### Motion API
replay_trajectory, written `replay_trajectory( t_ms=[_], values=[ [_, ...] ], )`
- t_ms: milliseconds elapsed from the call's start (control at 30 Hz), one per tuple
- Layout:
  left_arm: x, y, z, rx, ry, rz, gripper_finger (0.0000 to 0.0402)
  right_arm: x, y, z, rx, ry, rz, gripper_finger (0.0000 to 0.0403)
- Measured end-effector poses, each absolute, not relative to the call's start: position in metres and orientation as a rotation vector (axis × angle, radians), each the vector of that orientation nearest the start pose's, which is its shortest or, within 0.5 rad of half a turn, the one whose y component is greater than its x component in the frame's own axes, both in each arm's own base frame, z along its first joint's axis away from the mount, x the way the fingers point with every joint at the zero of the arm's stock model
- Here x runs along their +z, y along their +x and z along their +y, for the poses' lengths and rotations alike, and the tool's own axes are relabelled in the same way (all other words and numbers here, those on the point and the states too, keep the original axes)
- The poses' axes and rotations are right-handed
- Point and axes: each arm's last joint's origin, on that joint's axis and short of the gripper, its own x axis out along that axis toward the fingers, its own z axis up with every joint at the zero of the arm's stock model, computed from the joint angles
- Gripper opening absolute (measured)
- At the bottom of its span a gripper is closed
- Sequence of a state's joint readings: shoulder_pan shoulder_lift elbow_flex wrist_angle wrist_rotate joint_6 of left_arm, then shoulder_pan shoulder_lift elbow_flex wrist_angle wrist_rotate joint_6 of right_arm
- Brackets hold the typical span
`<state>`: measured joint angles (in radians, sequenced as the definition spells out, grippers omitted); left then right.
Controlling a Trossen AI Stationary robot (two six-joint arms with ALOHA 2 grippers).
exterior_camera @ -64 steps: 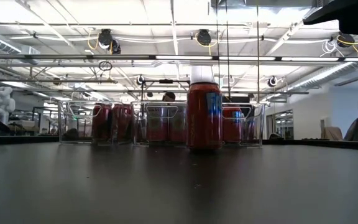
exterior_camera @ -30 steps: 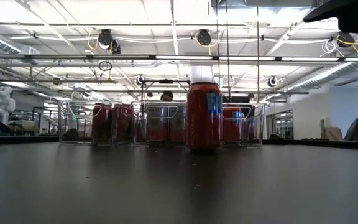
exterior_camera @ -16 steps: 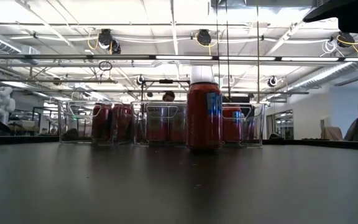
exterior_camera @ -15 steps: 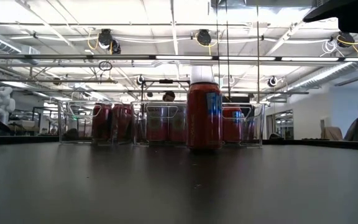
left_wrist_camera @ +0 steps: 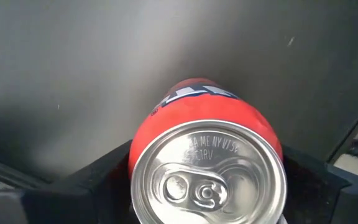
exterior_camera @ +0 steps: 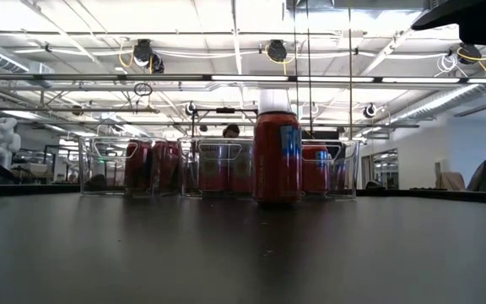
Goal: Sort soda cans
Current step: Move the left orange soda can to the center of the table
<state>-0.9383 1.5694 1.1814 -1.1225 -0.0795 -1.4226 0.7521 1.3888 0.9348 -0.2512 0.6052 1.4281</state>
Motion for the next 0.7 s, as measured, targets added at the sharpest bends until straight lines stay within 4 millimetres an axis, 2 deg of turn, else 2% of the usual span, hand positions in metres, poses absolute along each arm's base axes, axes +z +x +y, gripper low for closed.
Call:
replay_trajectory(
  t_ms=[133, 267, 533, 700],
  values=[
    [0.249, 0.184, -0.208, 0.36, -0.396, 1.422, 0.0316, 0.25, 0.222, 0.185, -0.257, 0.931, 0.525, 0.0329],
    [0.268, 0.211, -0.187, 0.356, -0.385, 1.362, 0.0317, 0.25, 0.222, 0.185, -0.251, 0.912, 0.528, 0.0329],
    [0.302, 0.274, -0.123, 0.308, -0.454, 1.194, 0.0317, 0.25, 0.22, 0.188, -0.217, 0.892, 0.559, 0.0329],
    [0.313, 0.301, -0.081, 0.317, -0.458, 1.095, 0.0318, 0.25, 0.212, 0.197, -0.18, 0.878, 0.581, 0.0329]
  ],
)
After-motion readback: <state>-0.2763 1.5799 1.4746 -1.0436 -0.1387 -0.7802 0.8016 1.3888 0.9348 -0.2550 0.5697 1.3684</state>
